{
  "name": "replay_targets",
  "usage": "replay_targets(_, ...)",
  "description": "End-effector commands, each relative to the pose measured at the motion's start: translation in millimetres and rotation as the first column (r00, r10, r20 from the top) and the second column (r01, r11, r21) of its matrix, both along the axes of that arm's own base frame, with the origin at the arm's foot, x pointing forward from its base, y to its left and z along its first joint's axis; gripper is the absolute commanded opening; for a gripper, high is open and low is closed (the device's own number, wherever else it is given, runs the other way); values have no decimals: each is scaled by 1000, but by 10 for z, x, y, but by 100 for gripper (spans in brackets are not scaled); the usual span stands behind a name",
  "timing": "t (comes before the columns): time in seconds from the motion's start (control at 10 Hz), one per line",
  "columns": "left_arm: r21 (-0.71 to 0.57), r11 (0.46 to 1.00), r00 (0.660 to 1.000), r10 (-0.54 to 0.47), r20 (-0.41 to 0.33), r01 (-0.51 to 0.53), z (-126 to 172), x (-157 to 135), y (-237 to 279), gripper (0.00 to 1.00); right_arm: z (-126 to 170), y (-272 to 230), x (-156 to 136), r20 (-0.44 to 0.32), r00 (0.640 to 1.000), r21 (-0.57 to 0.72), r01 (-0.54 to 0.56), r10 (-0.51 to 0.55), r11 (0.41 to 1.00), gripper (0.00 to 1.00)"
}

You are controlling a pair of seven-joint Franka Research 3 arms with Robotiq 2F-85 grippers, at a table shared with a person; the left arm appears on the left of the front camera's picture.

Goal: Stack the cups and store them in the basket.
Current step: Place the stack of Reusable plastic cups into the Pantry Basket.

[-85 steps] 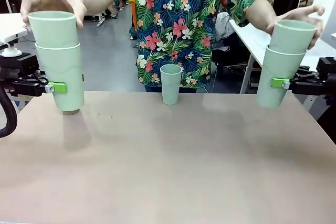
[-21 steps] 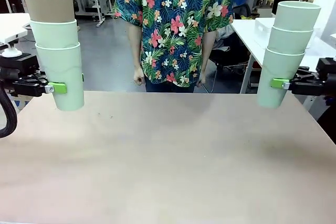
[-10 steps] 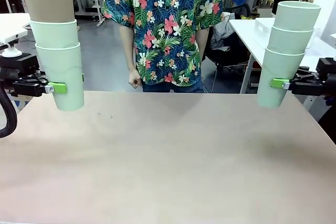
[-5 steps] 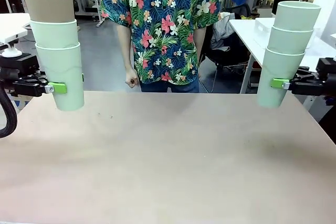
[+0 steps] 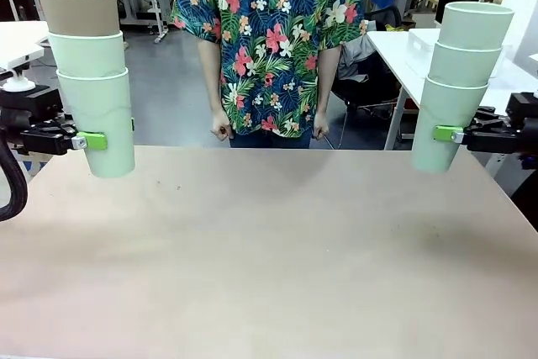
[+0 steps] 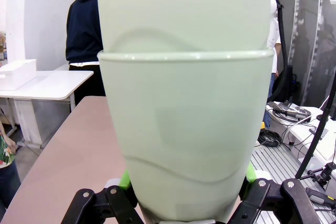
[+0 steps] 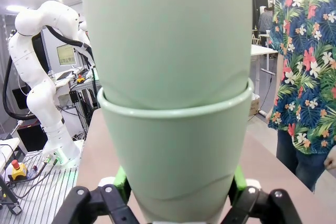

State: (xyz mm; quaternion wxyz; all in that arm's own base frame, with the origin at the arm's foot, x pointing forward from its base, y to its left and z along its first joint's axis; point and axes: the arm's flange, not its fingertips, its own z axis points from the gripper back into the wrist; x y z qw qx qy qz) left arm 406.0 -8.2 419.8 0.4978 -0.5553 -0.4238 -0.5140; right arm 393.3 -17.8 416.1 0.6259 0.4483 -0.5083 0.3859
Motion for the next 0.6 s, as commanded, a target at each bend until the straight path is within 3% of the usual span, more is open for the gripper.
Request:
replay_targets(0.0,-6,1000,1000,-2,7,2,44,-10,-2,84,43,-7,24,13,1000,-6,-2,3,1000,87)
replay_targets(0.5,-6,1000,1000,-2,7,2,44,-10,-2,84,43,-7,24,13,1000,-6,-2,3,1000,87)
